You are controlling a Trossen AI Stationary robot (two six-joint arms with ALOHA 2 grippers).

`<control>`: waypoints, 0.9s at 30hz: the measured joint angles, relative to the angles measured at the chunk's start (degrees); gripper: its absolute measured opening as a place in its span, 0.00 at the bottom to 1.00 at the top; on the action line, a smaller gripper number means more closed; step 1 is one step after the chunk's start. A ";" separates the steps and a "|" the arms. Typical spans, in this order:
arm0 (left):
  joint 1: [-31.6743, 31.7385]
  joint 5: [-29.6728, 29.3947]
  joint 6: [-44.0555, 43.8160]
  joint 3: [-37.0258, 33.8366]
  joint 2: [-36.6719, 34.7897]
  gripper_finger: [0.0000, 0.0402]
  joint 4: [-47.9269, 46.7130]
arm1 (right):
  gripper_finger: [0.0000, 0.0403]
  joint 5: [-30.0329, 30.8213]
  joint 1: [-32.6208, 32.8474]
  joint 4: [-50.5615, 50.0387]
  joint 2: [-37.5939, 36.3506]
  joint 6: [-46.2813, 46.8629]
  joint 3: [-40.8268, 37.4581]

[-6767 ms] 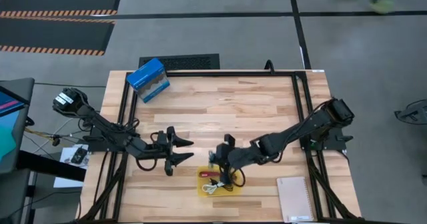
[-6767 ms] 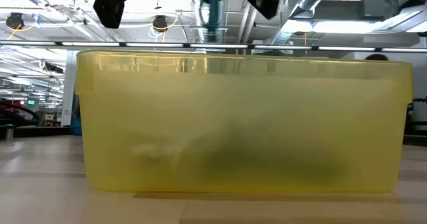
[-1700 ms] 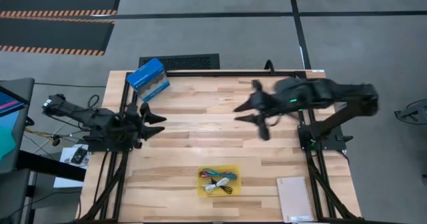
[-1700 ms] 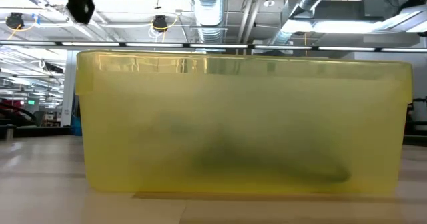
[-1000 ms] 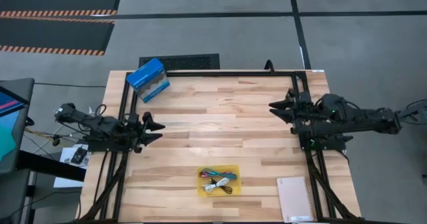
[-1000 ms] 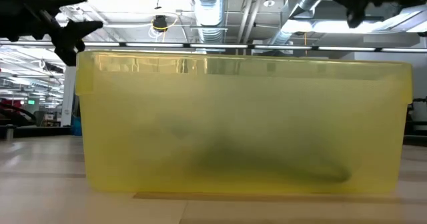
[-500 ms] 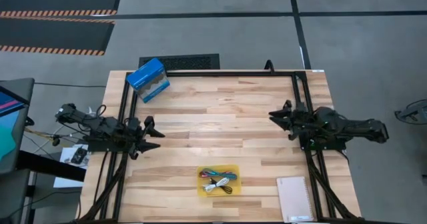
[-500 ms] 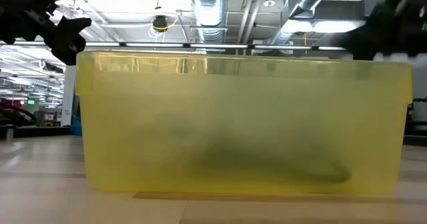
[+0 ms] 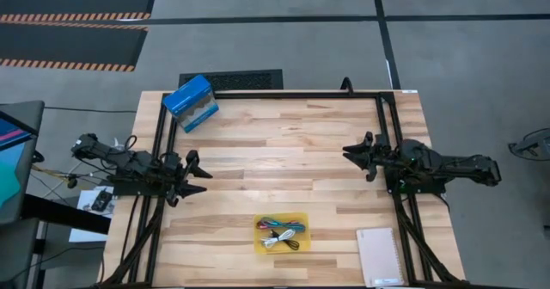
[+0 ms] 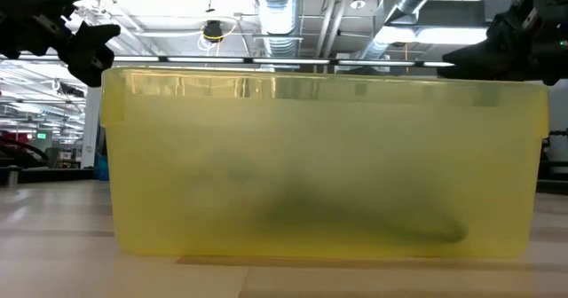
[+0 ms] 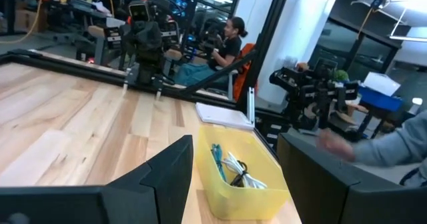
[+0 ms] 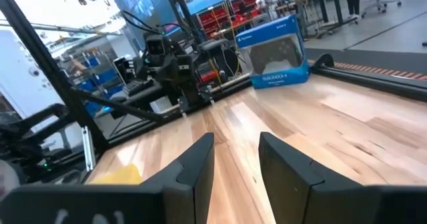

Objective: Pick and place USB-C Cables
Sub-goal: Return to Home Position

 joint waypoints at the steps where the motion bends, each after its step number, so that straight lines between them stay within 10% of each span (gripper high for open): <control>1: 0.00 -0.03 -0.04 0.00 0.00 0.52 0.02 | 0.35 -0.02 0.00 0.00 0.00 0.00 0.00; 27: 0.00 -0.20 -0.29 -0.09 0.00 0.52 0.02 | 0.35 -0.18 0.02 -0.30 0.01 0.03 -0.09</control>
